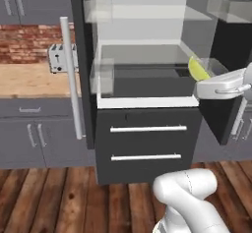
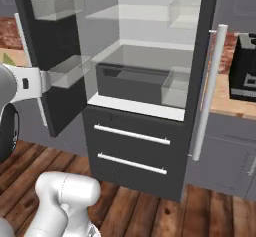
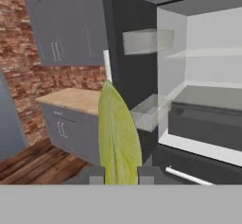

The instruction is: There is a bowl on the dining counter. Grab a lemon wedge from the fridge and place it in the bowl. Then get the liquor bottle and glass cup from the cabinet and place them next to the bowl.

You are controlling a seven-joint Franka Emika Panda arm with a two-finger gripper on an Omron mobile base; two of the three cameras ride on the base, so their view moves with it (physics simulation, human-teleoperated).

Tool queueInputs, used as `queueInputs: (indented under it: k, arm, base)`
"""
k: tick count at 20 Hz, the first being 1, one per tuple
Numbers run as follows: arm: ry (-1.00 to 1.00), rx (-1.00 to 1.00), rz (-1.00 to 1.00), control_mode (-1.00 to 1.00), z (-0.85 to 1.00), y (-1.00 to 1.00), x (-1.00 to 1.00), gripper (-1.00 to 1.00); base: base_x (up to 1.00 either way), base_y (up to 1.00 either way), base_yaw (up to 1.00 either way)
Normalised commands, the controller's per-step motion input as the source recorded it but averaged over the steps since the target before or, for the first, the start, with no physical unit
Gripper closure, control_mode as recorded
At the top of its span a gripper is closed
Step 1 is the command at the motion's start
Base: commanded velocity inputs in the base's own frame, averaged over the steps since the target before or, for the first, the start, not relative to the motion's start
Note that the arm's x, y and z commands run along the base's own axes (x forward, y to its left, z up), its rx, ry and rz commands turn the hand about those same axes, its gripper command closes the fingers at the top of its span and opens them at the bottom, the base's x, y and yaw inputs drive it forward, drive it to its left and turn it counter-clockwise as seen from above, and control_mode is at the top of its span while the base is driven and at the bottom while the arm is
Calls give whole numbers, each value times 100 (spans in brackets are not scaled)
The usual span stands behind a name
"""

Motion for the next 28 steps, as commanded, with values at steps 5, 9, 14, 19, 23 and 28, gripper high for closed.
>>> queueInputs:
  k: [5,9,14,19,23,28]
  arm:
    - [0,0,0,100,0,0,0,100]
    - [0,0,0,100,0,0,0,100]
    - [0,0,0,100,0,0,0,100]
    - [0,0,0,100,0,0,0,100]
    - [0,0,0,100,0,0,0,100]
    - [0,0,0,100,0,0,0,100]
  base:
    - [-80,-40,49]
    - [-62,-53,56]
    - [-64,-53,53]
    - [-97,-21,37]
    - [-100,0,26]
    - [-100,0,27]
